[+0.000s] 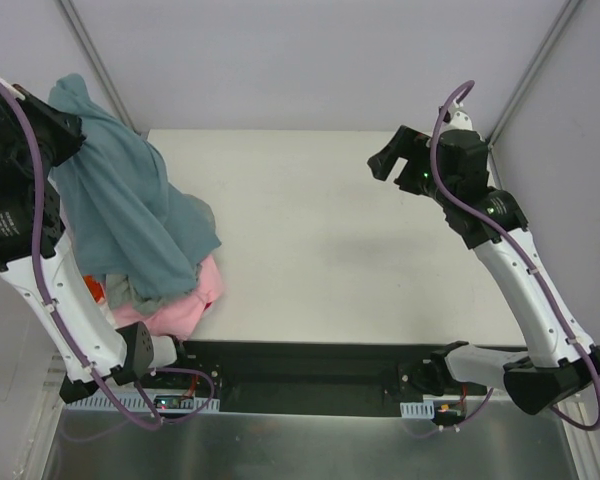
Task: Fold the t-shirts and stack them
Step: Grab crumpled tshirt from bin with the left arm, then move the tshirt to the center of the board, then flatten out the tshirt
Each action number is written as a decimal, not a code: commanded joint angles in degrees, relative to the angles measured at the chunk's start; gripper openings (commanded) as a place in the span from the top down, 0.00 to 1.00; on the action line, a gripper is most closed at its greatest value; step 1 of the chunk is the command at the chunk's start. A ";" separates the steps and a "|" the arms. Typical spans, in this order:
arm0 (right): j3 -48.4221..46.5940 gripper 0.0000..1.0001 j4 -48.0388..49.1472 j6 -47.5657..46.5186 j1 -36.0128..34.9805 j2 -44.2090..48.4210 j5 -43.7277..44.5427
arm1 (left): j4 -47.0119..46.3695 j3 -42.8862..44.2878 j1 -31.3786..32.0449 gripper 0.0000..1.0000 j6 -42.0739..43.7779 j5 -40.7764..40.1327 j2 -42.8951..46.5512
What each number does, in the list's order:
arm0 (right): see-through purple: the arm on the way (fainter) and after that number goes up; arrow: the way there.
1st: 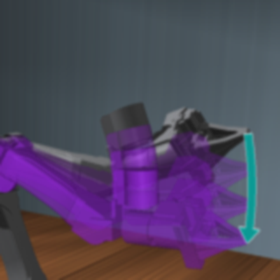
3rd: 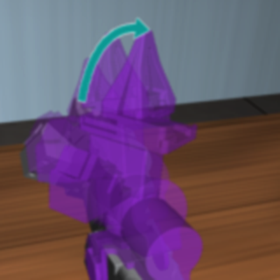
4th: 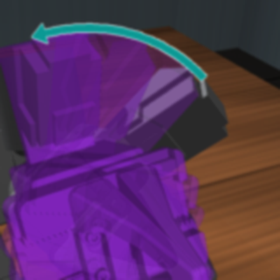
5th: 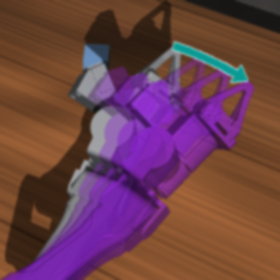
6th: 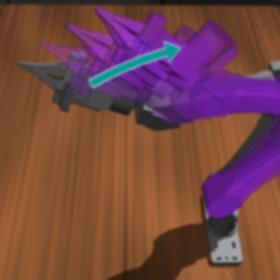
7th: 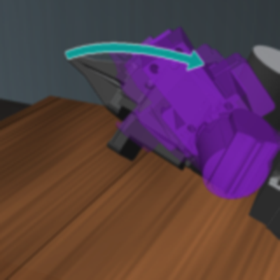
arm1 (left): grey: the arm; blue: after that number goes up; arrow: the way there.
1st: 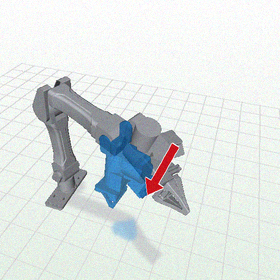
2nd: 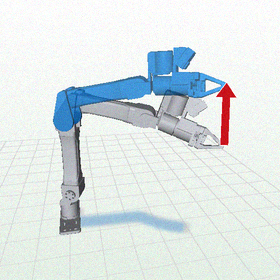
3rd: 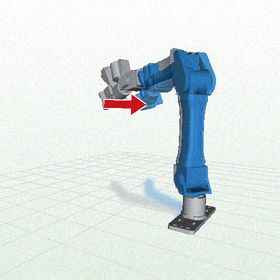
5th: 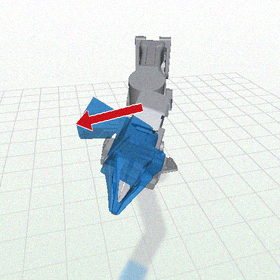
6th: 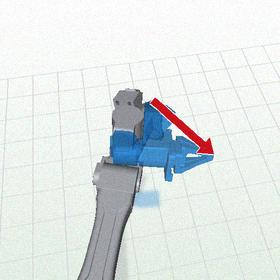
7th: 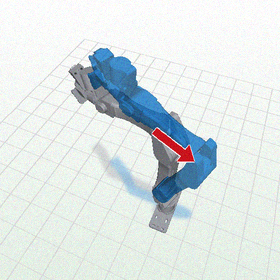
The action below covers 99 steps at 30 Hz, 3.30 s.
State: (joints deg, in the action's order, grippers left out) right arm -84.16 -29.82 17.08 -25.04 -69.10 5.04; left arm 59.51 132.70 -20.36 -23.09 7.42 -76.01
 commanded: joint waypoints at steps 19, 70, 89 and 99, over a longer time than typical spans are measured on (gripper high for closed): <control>-5.75 0.04 -11.21 -0.74 4.02 4.14 17.02 | -30.15 8.18 35.01 1.00 -8.91 6.67 -16.24; 4.09 0.04 -1.64 -3.28 3.07 -4.90 -12.32 | -34.72 -53.86 47.61 0.01 -7.05 -13.31 -5.56; 6.46 0.04 -2.17 2.52 2.63 -5.07 -7.32 | -34.11 -69.68 47.17 0.05 -19.45 -11.90 -6.34; 5.50 0.04 1.42 2.61 -0.01 -14.12 -5.39 | -34.11 -73.11 38.64 0.12 -19.98 -8.56 -8.98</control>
State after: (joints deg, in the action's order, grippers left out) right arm -77.54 -32.16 18.90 -24.27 -80.31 -2.52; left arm 24.91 61.08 20.27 -42.02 -2.15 -84.64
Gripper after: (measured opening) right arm 0.963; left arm 0.879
